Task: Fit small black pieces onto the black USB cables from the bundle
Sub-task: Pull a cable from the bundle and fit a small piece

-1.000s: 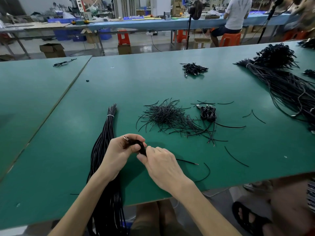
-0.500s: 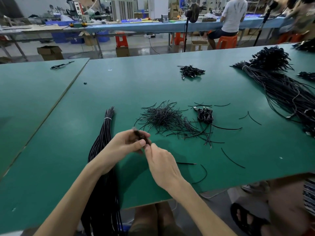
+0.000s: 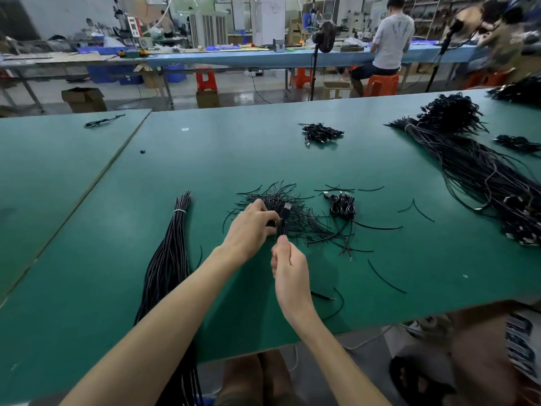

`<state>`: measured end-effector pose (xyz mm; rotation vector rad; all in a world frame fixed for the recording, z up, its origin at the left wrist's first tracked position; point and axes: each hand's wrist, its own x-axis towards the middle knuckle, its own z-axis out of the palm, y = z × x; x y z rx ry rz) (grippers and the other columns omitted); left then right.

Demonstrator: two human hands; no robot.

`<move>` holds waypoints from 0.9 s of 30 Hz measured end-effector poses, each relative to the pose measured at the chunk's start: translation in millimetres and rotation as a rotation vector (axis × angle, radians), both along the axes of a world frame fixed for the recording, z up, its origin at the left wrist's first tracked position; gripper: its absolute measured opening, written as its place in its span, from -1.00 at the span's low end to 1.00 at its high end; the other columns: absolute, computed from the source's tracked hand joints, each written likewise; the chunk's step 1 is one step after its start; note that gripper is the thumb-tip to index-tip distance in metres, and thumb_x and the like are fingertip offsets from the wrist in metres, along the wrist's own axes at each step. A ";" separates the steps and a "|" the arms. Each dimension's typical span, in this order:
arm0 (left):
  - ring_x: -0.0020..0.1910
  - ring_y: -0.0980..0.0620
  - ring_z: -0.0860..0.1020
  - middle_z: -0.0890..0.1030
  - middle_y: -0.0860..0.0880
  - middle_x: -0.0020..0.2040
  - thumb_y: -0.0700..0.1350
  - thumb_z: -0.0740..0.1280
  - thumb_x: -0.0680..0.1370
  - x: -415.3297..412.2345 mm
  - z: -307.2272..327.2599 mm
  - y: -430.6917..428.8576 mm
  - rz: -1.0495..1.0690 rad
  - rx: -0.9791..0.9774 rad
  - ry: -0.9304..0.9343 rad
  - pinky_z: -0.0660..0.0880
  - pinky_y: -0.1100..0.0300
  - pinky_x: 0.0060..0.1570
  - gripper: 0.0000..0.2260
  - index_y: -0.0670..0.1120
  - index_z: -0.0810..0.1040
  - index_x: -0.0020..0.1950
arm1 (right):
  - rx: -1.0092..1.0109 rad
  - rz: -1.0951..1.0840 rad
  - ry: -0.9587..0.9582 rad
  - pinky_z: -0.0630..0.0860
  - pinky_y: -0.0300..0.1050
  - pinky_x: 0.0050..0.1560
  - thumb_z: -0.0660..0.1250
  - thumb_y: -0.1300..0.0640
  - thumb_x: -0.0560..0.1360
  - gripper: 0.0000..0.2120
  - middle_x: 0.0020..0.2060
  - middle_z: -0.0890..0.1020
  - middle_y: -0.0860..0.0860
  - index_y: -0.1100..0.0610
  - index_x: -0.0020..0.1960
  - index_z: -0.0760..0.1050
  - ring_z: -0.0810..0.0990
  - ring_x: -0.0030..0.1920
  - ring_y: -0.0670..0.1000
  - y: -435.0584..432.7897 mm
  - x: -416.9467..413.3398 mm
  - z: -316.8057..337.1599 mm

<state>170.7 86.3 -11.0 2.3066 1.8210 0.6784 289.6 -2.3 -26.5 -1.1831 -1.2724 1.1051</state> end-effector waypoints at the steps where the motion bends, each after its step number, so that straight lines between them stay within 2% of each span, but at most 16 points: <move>1: 0.05 -0.09 0.46 0.43 -0.05 0.06 -0.23 0.36 0.61 0.9 -1.4 0.7 0.013 0.014 0.012 0.33 0.13 -0.04 -0.83 -0.11 0.65 0.18 | -0.002 0.004 -0.005 0.18 -0.08 -0.34 0.03 -0.04 0.76 -0.58 -0.44 0.25 -0.14 0.08 -0.25 0.24 0.18 -0.39 -0.07 -0.1 0.0 -0.2; 4: 0.07 -0.11 0.46 0.49 -0.08 0.05 -0.26 0.40 0.56 1.9 -4.9 -1.3 0.044 0.109 -0.044 0.27 0.13 0.04 -0.91 -0.16 0.68 0.02 | -0.011 0.009 0.001 0.17 -0.10 -0.36 0.04 -0.04 0.76 -0.57 -0.46 0.25 -0.15 0.08 -0.26 0.23 0.17 -0.40 -0.08 0.4 -0.6 -0.8; 7: 0.05 0.00 0.52 0.60 -0.01 0.04 -0.25 0.48 0.52 0.7 -5.3 -6.6 0.093 0.152 -0.268 0.38 0.12 0.13 -0.95 -0.12 0.71 -0.08 | -0.005 0.003 0.018 0.17 -0.11 -0.37 0.03 -0.04 0.76 -0.58 -0.46 0.24 -0.15 0.07 -0.25 0.22 0.17 -0.39 -0.06 1.2 -0.1 -2.1; 10: -0.13 0.14 0.61 0.68 0.09 -0.15 -0.19 0.52 0.52 -5.0 1.9 -15.9 0.165 0.079 -0.608 0.49 0.25 -0.01 -0.91 -0.01 0.69 -0.13 | -0.001 -0.009 0.012 0.19 -0.14 -0.38 0.02 -0.06 0.75 -0.58 -0.46 0.26 -0.15 0.06 -0.25 0.24 0.19 -0.39 -0.07 1.9 0.6 -4.0; 12: -0.27 0.13 0.62 0.70 0.04 -0.26 -0.19 0.53 0.51 -12.7 7.8 -24.9 0.155 0.017 -0.769 0.53 0.25 -0.10 -0.89 0.00 0.69 -0.14 | -0.005 -0.018 0.009 0.19 -0.14 -0.38 0.02 -0.07 0.75 -0.58 -0.48 0.26 -0.16 0.05 -0.25 0.24 0.19 -0.40 -0.07 2.5 0.7 -4.8; 14: -0.29 0.03 0.63 0.68 -0.09 -0.26 -0.20 0.53 0.51 -21.2 12.6 -39.1 0.023 -0.112 -1.002 0.60 0.18 -0.12 -0.96 -0.09 0.70 -0.10 | -0.009 -0.019 0.012 0.18 -0.14 -0.38 0.01 -0.07 0.75 -0.57 -0.49 0.25 -0.16 0.05 -0.25 0.24 0.18 -0.41 -0.07 3.4 0.5 -5.1; 16: -0.28 0.00 0.60 0.62 -0.21 -0.20 -0.15 0.53 0.48 -28.2 13.9 -55.2 -0.094 -0.227 -1.156 0.61 0.17 -0.12 -0.93 -0.11 0.71 -0.07 | -0.003 -0.006 0.004 0.17 -0.11 -0.38 0.01 -0.07 0.75 -0.56 -0.49 0.25 -0.16 0.05 -0.26 0.23 0.17 -0.43 -0.08 3.2 0.5 -4.7; 20: -0.28 -0.03 0.55 0.53 -0.18 -0.23 -0.11 0.55 0.46 -30.8 7.1 -72.9 -0.135 -0.324 -1.148 0.58 0.16 -0.10 -0.82 -0.15 0.70 -0.01 | 0.008 0.030 -0.062 0.21 -0.07 -0.35 0.02 -0.06 0.75 -0.56 -0.46 0.28 -0.13 0.07 -0.26 0.24 0.20 -0.43 -0.10 2.1 -1.1 -3.2; 22: -0.29 -0.03 0.55 0.54 -0.11 -0.26 -0.11 0.55 0.44 -28.2 5.6 -74.2 -0.105 -0.365 -1.177 0.58 0.14 -0.10 -0.72 -0.22 0.62 0.05 | 0.034 0.037 -0.128 0.25 -0.19 -0.35 0.02 -0.04 0.76 -0.56 -0.50 0.37 -0.14 0.06 -0.27 0.29 0.26 -0.46 -0.15 2.5 -2.1 -3.0; 25: -0.28 0.00 0.57 0.61 -0.09 -0.20 -0.09 0.56 0.42 -28.8 7.6 -73.0 -0.064 -0.494 -1.230 0.59 0.14 -0.06 -0.60 -0.25 0.55 0.14 | 0.073 0.054 -0.207 0.33 -0.34 -0.34 0.03 0.01 0.76 -0.58 -0.48 0.51 -0.32 -0.04 -0.26 0.35 0.43 -0.43 -0.24 2.5 -1.6 -3.2; 27: -0.29 0.03 0.55 0.63 -0.12 -0.13 -0.10 0.58 0.43 -32.8 10.8 -72.4 -0.075 -0.576 -1.235 0.59 0.18 -0.08 -0.61 -0.23 0.58 0.15 | 0.081 0.071 -0.241 0.33 -0.34 -0.33 0.02 0.00 0.76 -0.59 -0.46 0.52 -0.26 -0.05 -0.24 0.38 0.45 -0.41 -0.25 2.1 -1.4 -3.8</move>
